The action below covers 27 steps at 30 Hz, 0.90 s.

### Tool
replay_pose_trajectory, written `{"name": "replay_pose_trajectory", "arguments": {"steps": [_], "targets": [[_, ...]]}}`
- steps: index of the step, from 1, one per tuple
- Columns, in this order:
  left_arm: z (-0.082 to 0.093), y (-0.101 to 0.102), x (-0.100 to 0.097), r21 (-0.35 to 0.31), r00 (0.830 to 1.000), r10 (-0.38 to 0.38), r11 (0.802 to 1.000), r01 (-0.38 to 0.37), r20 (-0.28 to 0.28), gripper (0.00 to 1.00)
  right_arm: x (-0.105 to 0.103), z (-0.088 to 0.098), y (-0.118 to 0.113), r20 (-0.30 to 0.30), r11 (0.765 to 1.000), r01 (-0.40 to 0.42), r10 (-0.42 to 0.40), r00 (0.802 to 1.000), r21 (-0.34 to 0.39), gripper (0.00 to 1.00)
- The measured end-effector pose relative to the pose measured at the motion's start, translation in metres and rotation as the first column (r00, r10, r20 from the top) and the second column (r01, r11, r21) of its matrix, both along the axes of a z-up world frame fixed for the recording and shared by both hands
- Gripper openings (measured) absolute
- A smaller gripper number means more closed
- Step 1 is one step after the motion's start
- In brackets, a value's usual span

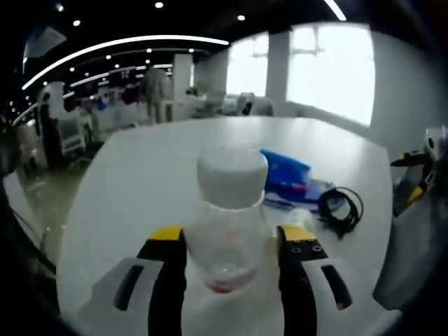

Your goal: Arrange the tabletop items into an orderly group along one side of the table until the central work area is clear of visible clutter.

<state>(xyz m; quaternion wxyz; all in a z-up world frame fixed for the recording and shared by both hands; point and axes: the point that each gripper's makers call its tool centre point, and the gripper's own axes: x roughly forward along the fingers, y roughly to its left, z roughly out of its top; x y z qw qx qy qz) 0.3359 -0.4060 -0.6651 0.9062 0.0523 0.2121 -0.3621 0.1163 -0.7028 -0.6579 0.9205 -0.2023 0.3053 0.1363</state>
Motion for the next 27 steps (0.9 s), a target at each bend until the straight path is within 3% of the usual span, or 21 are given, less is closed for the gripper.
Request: {"name": "replay_pose_trajectory", "arguments": {"steps": [27], "targets": [[0.005, 0.001, 0.012, 0.026, 0.999, 0.034, 0.999, -0.033, -0.02, 0.44, 0.0, 0.001, 0.0, 0.003, 1.0, 0.001, -0.001, 1.0, 0.011, 0.74]]}}
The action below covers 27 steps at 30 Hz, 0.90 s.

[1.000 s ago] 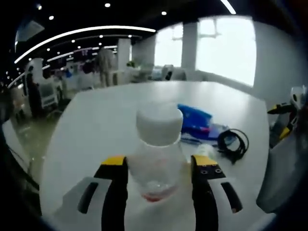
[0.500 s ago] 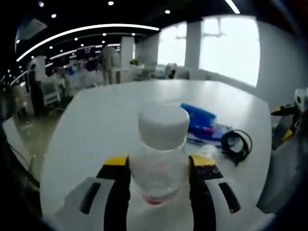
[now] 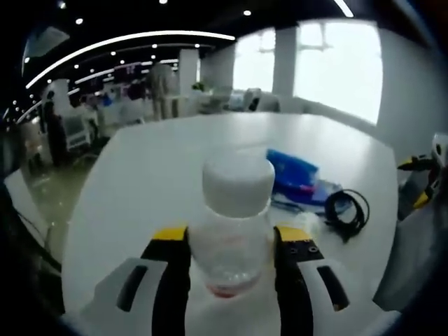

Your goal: Arrange the tabletop items into an orderly group along one side of the table until the central work area is clear of visible clutter.

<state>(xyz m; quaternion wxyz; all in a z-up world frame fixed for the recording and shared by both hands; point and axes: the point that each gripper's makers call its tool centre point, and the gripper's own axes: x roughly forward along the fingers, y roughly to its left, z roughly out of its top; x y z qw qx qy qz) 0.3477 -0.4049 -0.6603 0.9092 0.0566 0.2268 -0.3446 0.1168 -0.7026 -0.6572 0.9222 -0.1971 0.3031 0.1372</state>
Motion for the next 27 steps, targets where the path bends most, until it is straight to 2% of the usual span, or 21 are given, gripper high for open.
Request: {"name": "replay_pose_trajectory", "arguments": {"steps": [7, 27], "targets": [[0.005, -0.002, 0.011, -0.003, 1.0, -0.01, 1.0, 0.01, 0.007, 0.43, 0.0, -0.001, -0.001, -0.004, 1.0, 0.005, -0.005, 1.0, -0.003, 0.74], [0.008, -0.006, 0.06, 0.013, 1.0, -0.006, 1.0, 0.006, 0.003, 0.43, 0.0, -0.001, -0.001, -0.003, 1.0, 0.019, -0.019, 1.0, 0.019, 0.75]]}}
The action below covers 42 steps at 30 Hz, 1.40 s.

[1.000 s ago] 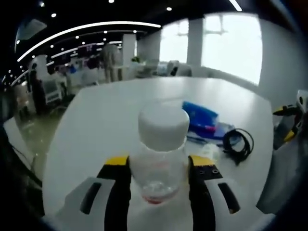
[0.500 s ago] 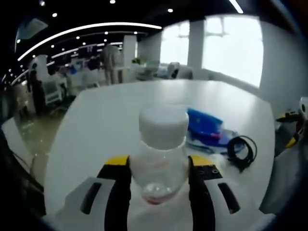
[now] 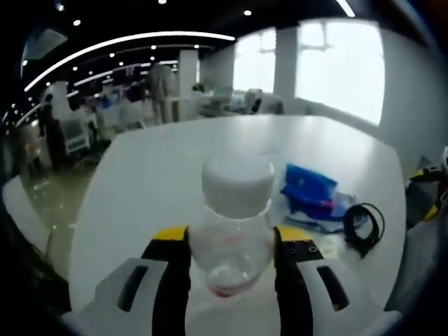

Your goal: Arrange the tabletop items into an orderly group along one side of the table until the central work area is clear of visible clutter.

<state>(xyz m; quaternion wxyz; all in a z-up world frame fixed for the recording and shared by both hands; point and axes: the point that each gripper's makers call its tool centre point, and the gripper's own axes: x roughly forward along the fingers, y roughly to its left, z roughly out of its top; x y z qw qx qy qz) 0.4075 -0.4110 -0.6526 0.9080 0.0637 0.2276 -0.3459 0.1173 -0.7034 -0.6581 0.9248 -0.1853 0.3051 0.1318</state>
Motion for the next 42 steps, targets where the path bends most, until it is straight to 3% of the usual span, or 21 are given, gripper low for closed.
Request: {"name": "replay_pose_trajectory", "arguments": {"steps": [11, 23, 42], "targets": [[-0.007, 0.008, 0.025, 0.003, 1.0, 0.011, 1.0, -0.011, -0.025, 0.43, -0.001, -0.002, -0.002, -0.014, 1.0, 0.008, -0.008, 1.0, -0.006, 0.75], [-0.012, 0.003, 0.045, -0.005, 0.999, 0.01, 1.0, -0.01, -0.036, 0.43, -0.003, -0.006, -0.003, -0.035, 1.0, 0.012, -0.013, 0.999, -0.013, 0.75], [-0.015, 0.002, 0.04, 0.009, 1.0, -0.012, 1.0, 0.012, -0.02, 0.44, -0.003, -0.007, -0.004, -0.038, 1.0, 0.01, -0.01, 0.999, -0.023, 0.75]]}}
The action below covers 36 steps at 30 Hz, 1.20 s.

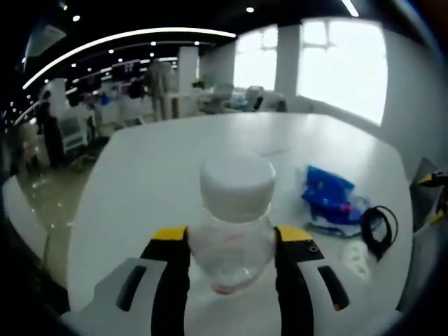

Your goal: Arrange the tabletop items into an orderly group along one side of the table until the central work area is clear of visible clutter.

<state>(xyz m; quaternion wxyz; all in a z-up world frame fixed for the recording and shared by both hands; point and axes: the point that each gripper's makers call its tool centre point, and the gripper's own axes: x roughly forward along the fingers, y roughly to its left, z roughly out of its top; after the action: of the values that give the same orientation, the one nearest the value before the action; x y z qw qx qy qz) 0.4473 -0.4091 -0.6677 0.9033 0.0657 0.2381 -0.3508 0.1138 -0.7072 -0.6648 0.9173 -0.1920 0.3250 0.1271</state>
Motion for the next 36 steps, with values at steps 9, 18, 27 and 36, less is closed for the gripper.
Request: {"name": "replay_pose_trajectory", "arguments": {"steps": [9, 18, 27, 36], "targets": [[0.008, 0.002, -0.004, -0.02, 1.0, 0.0, 1.0, 0.0, -0.004, 0.45, 0.001, 0.001, 0.001, 0.005, 1.0, -0.003, 0.003, 1.0, 0.003, 0.75], [0.018, 0.016, -0.02, -0.041, 1.0, 0.021, 0.999, -0.021, 0.015, 0.47, 0.002, 0.003, 0.003, 0.012, 1.0, -0.005, 0.005, 1.0, 0.017, 0.75], [0.018, 0.025, -0.048, -0.079, 0.999, 0.04, 0.996, -0.038, 0.023, 0.47, 0.001, 0.003, 0.004, 0.015, 1.0, -0.015, 0.015, 1.0, 0.013, 0.75], [0.004, 0.022, -0.084, -0.096, 1.0, 0.019, 0.995, -0.018, 0.011, 0.47, 0.001, 0.003, 0.005, 0.013, 1.0, -0.022, 0.022, 1.0, 0.009, 0.74]]}}
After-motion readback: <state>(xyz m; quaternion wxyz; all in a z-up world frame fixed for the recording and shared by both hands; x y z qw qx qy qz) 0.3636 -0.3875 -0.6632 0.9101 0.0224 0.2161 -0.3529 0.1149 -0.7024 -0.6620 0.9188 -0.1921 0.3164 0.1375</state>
